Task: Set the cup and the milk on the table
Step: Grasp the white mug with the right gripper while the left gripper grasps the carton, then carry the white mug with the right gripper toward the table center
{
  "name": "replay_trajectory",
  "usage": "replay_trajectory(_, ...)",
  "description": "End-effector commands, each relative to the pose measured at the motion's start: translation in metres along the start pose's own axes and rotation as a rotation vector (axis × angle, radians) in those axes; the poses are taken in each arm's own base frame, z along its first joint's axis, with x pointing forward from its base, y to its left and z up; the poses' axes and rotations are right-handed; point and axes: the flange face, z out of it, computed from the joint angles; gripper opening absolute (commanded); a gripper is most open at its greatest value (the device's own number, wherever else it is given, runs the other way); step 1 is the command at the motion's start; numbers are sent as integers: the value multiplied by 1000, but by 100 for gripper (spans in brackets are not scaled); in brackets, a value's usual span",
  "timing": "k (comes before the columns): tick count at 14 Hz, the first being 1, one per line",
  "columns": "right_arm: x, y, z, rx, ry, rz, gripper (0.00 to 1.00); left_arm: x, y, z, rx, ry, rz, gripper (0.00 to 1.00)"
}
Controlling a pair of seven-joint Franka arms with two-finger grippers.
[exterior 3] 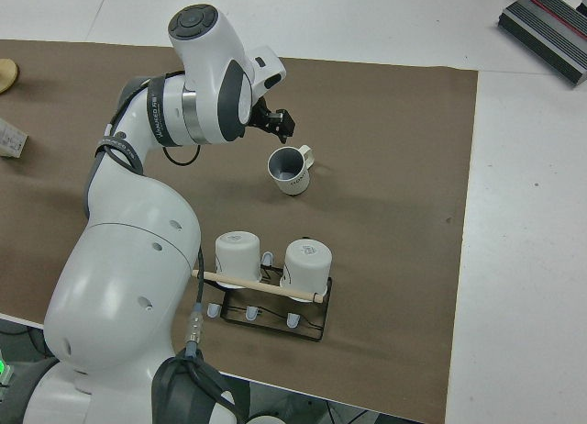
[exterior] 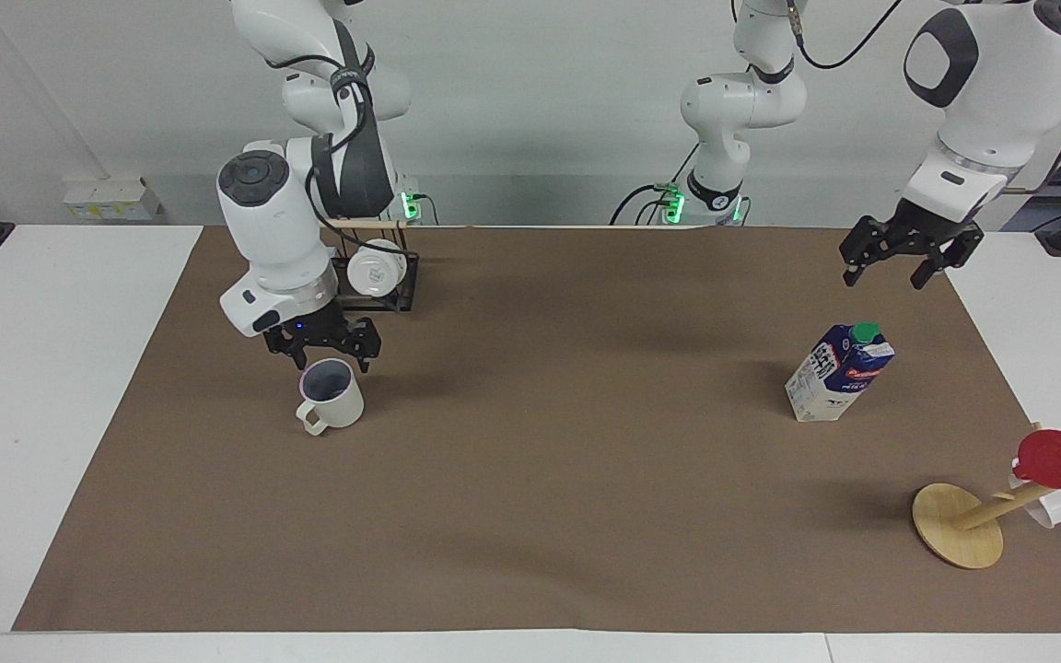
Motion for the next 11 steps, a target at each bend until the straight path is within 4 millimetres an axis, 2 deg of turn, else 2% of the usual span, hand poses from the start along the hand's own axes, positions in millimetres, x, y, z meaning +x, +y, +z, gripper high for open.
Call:
replay_trajectory(1,-21,4,29,0,5,-2,100,-5,-13,27,11,9,-29,100)
replay_trajectory(3,-30,3,40,-3,-18,-15,100,-6,-11,44,11,15,-28,100)
replay_trajectory(5,-28,2,50,-3,-16,-16,100,-7,-11,60,12,26,-28,100)
replay_trajectory(8,-33,3,70,-1,-3,-41,100,-7,-12,67,12,23,-29,100)
replay_trajectory(11,-33,1,76,-1,-2,-44,100,-6,-10,66,12,24,-22,100)
